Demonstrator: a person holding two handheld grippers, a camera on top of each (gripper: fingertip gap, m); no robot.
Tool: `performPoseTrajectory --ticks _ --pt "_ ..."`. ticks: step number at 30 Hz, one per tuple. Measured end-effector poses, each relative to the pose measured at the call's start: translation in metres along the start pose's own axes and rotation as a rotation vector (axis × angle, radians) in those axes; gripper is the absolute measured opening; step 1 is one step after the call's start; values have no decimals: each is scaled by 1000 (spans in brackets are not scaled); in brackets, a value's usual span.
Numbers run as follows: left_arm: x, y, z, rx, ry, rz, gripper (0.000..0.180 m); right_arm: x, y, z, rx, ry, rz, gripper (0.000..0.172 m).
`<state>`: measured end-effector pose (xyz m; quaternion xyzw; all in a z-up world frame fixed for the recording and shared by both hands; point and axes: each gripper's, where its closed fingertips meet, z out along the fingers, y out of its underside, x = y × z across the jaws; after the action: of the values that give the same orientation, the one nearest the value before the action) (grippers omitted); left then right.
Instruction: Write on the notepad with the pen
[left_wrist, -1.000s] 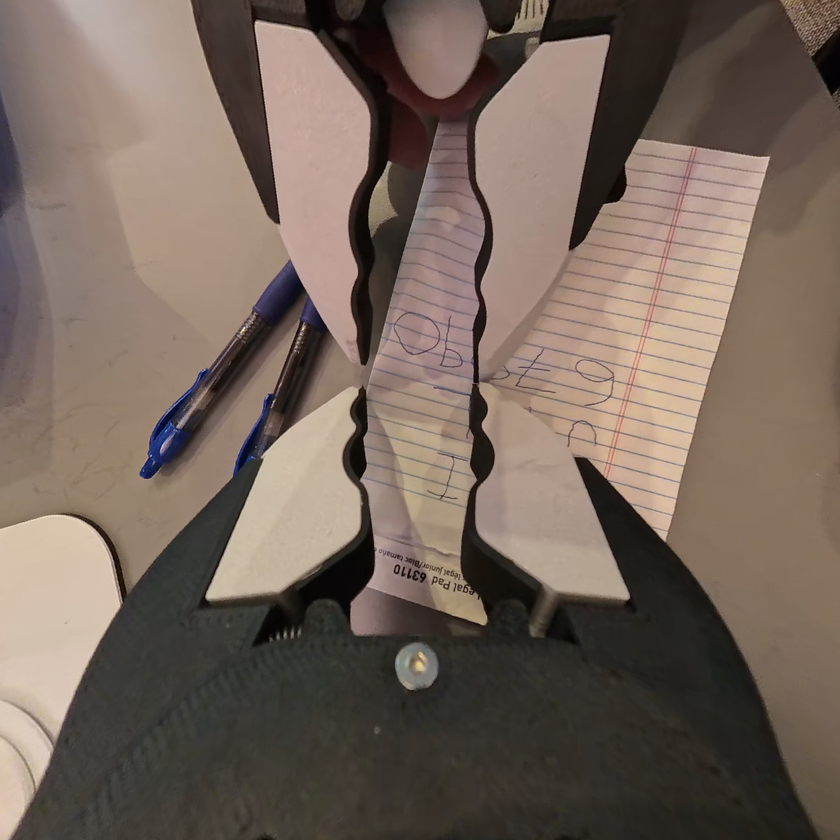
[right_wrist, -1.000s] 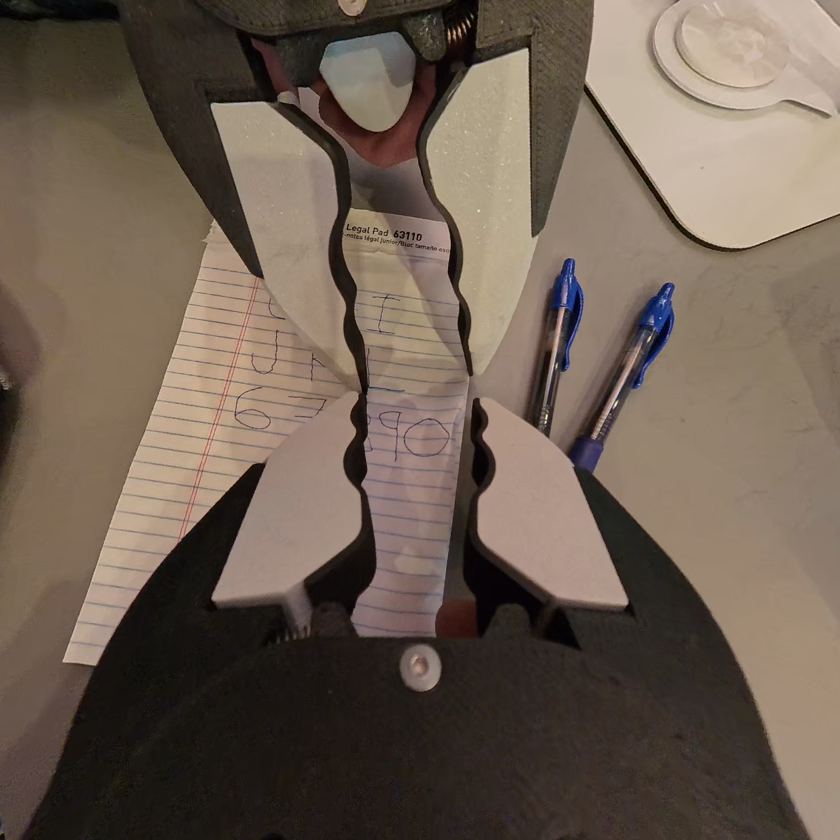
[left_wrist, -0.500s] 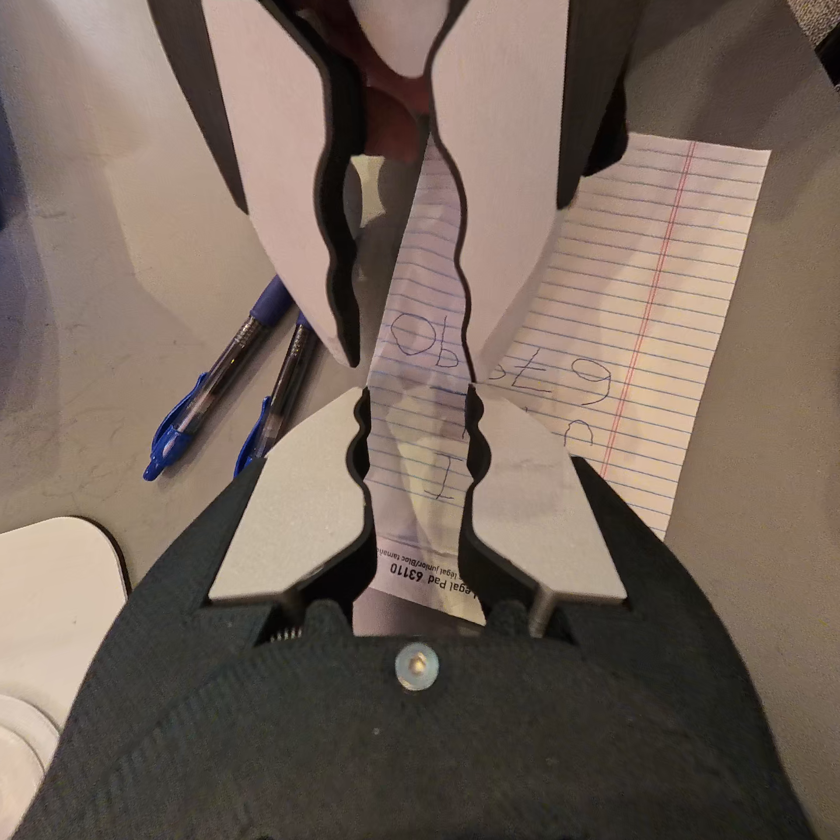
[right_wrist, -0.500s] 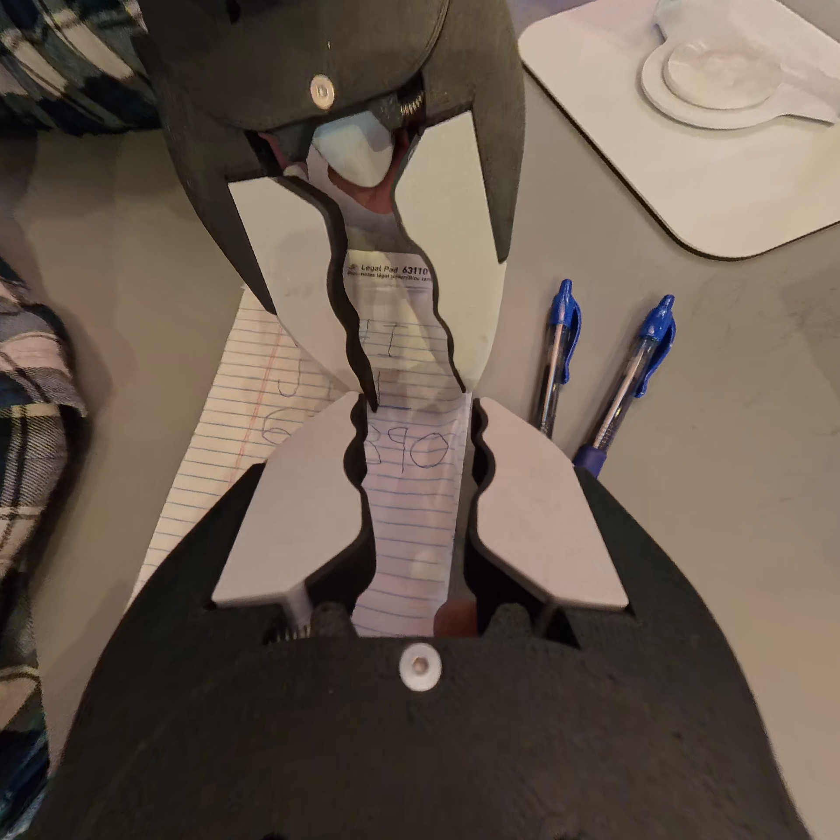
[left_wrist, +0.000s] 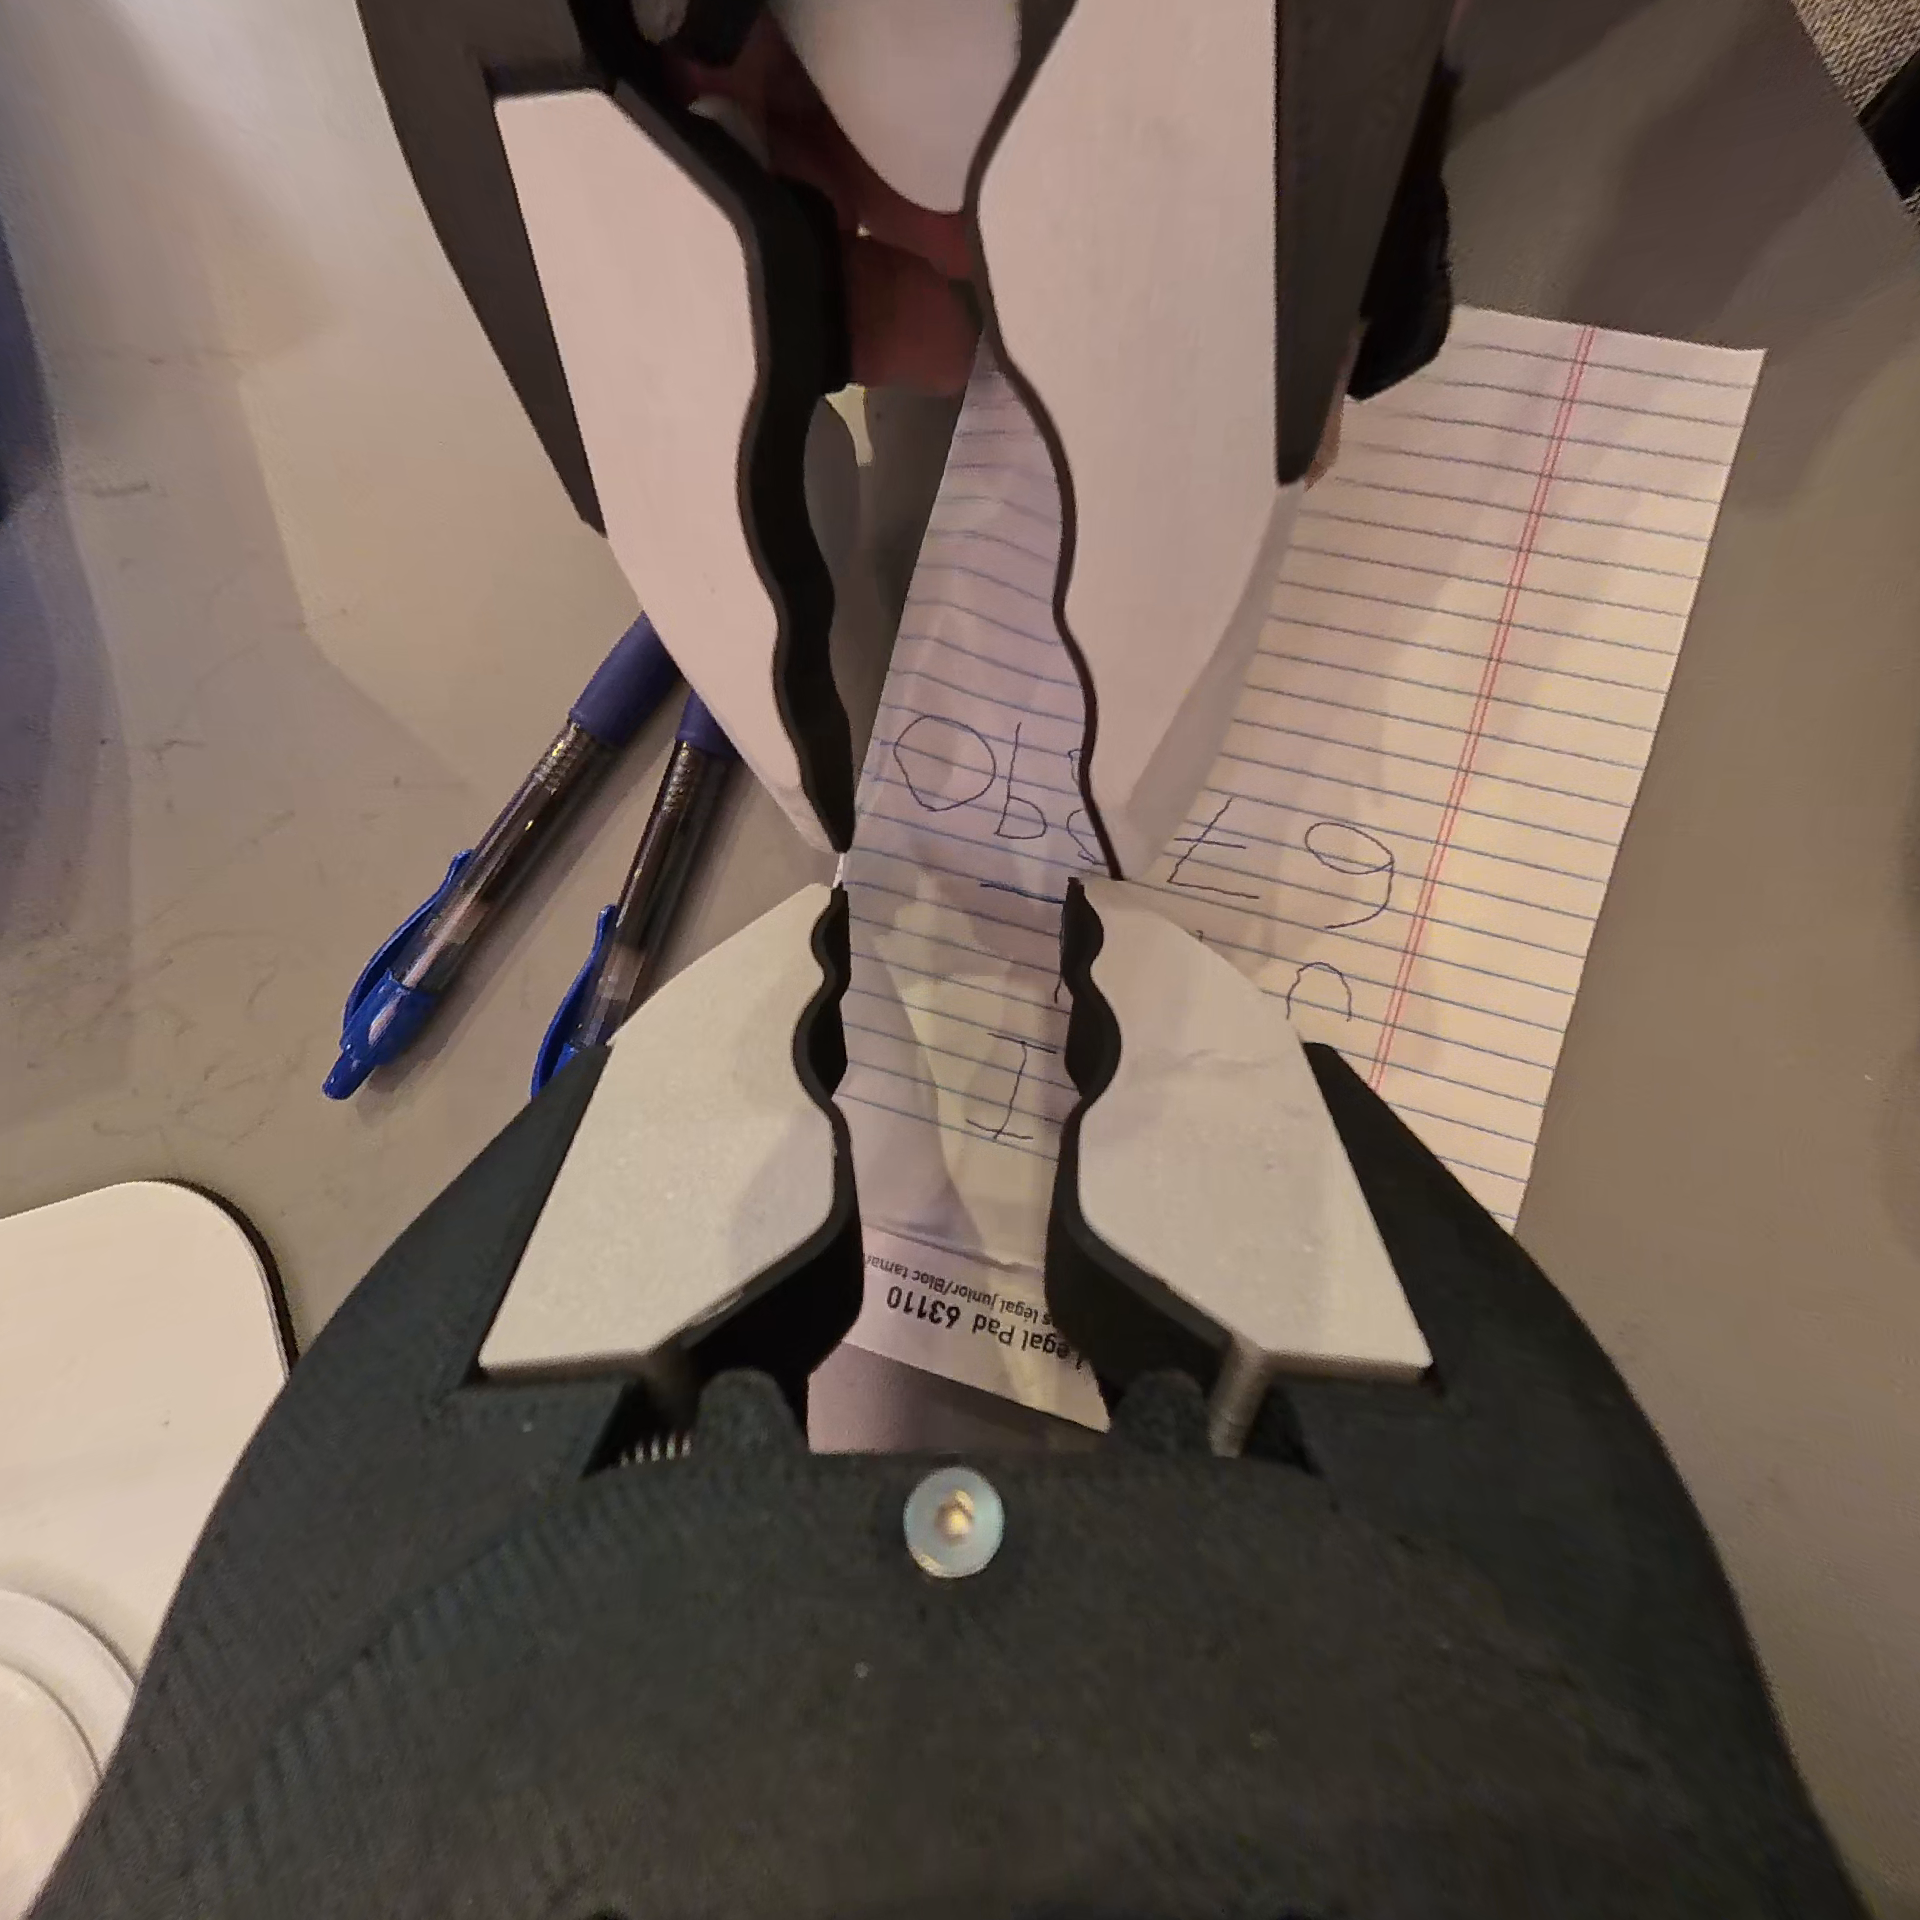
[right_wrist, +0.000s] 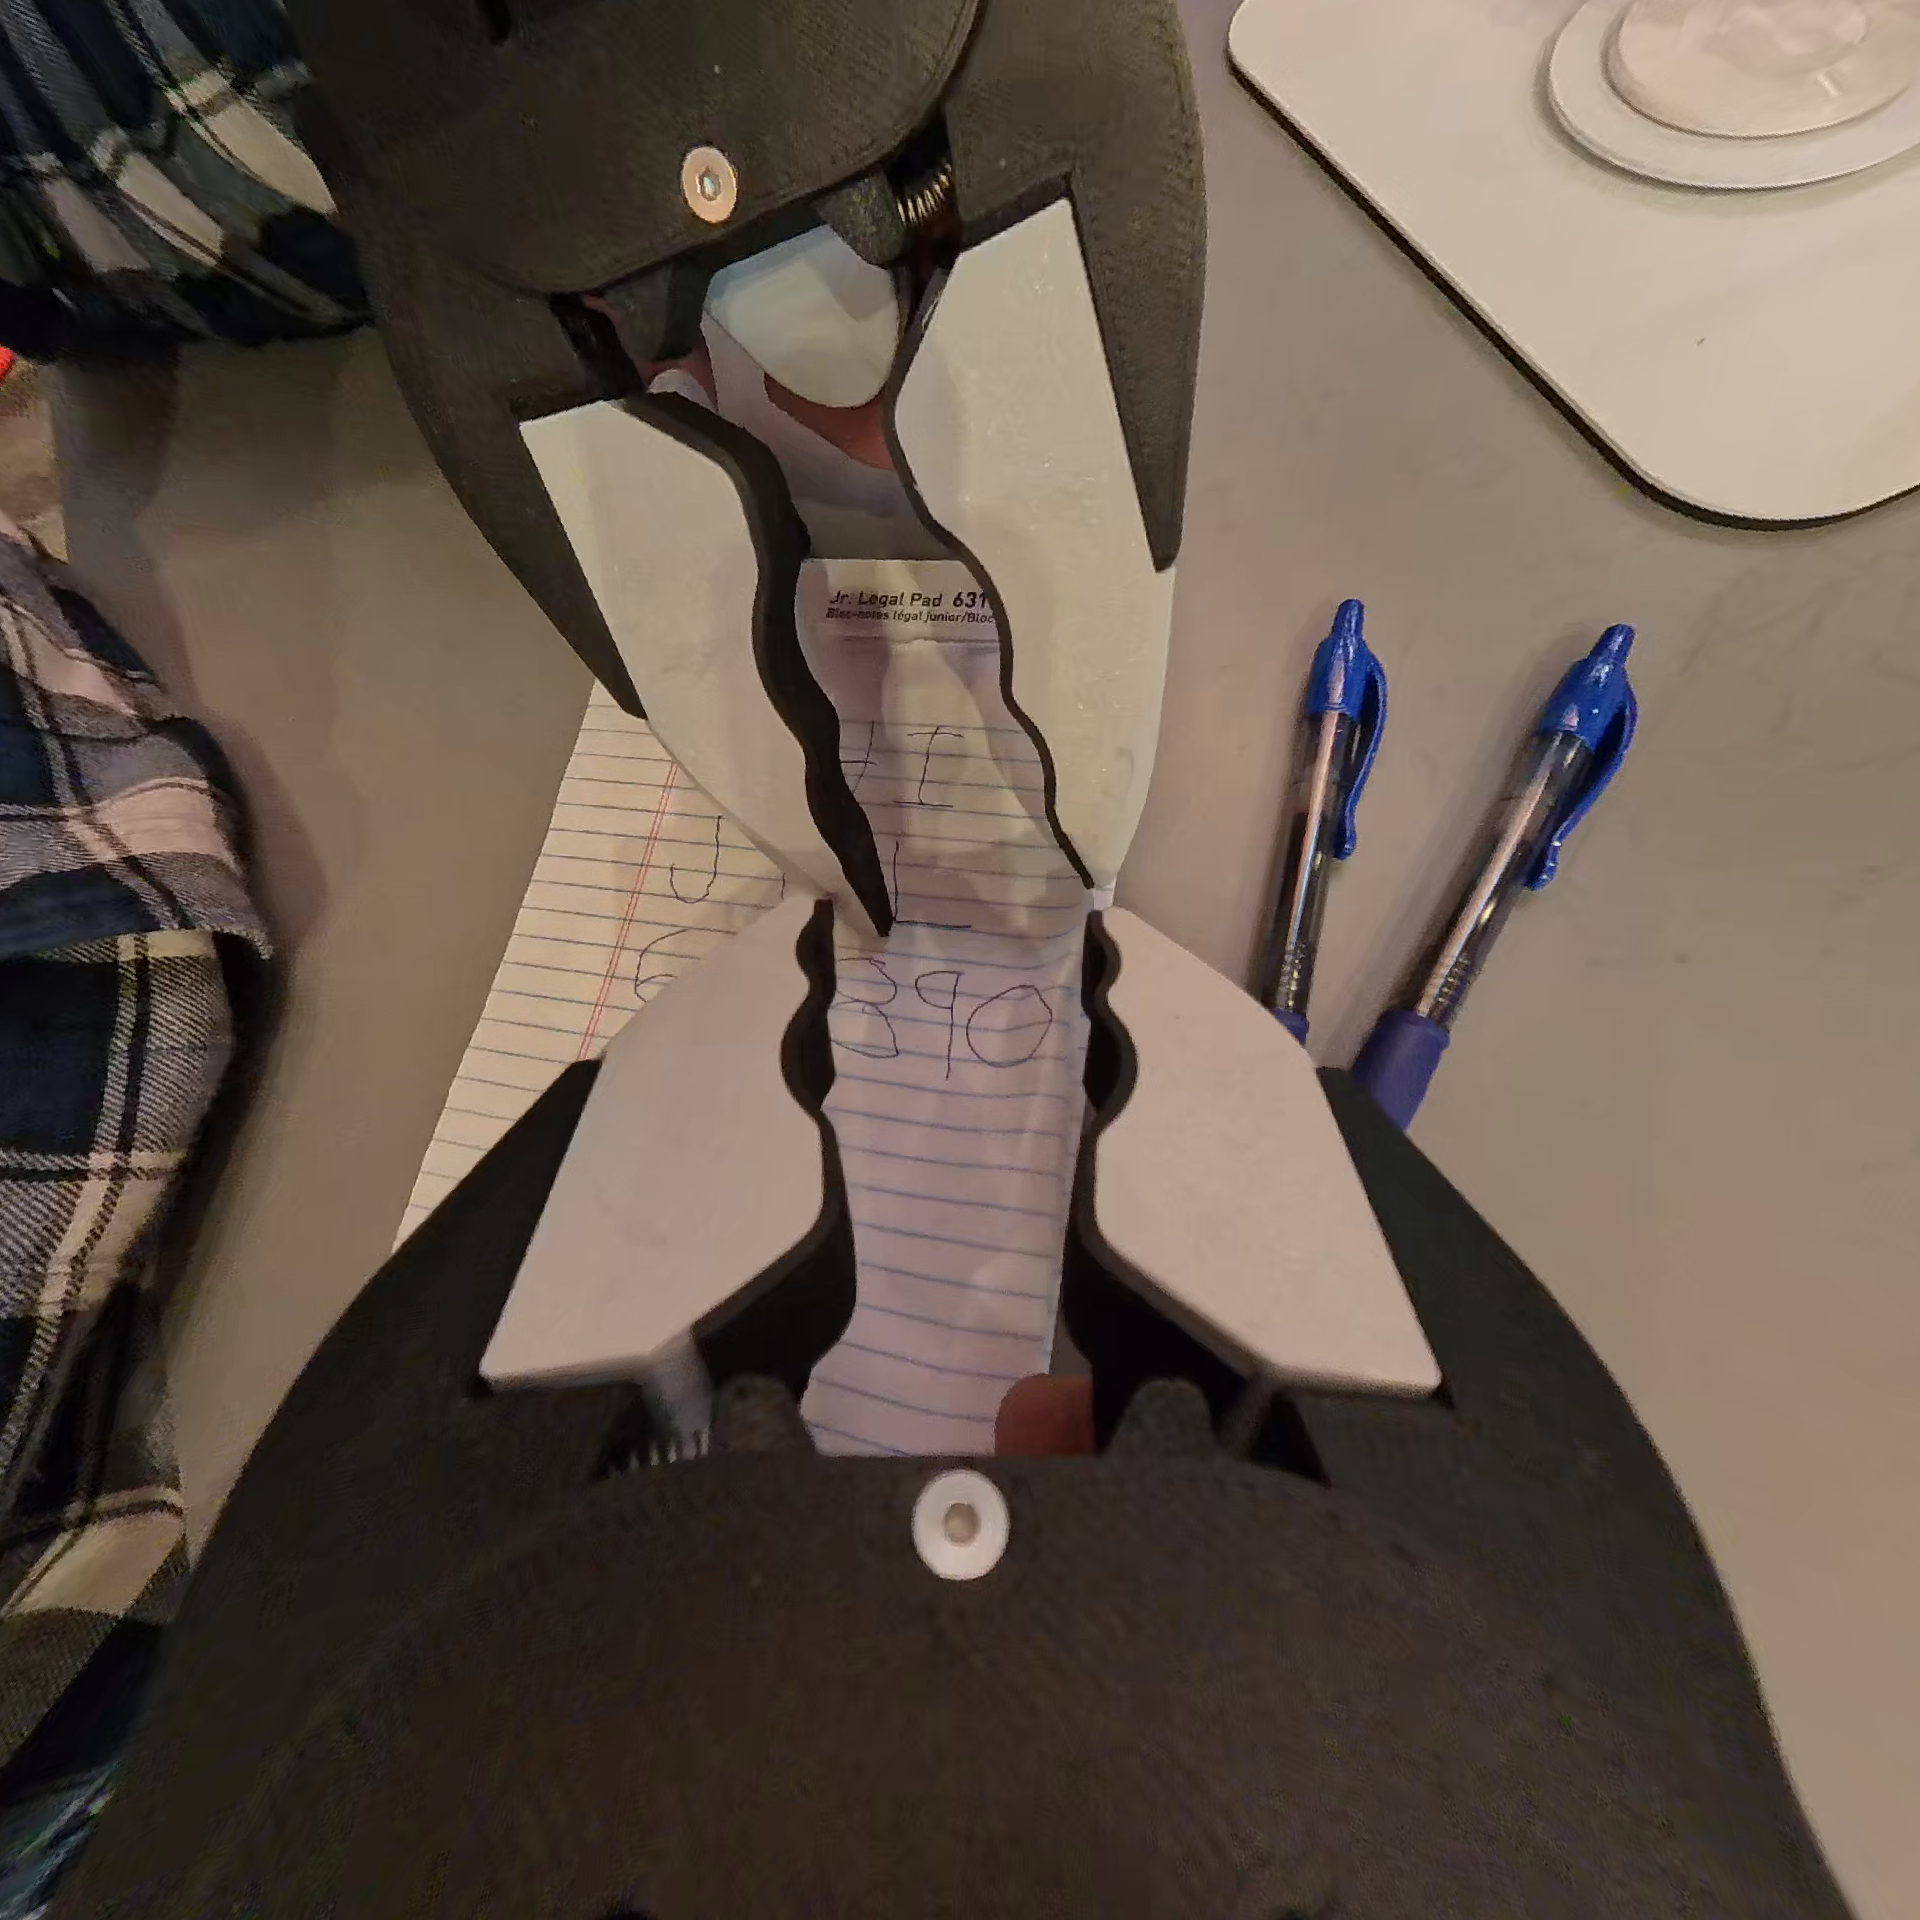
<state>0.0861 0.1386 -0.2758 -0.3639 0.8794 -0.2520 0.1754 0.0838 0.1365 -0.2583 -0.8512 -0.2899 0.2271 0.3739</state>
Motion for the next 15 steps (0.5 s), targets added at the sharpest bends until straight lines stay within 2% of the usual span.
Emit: performPoseTrajectory --ticks 9,15 --pt "-1 1 2 2 1 -3 39 -1 4 0 -17 -22 30 41" --pt "-2 2 3 2 2 -5 39 2 14 -6 -58 -29 96 23"
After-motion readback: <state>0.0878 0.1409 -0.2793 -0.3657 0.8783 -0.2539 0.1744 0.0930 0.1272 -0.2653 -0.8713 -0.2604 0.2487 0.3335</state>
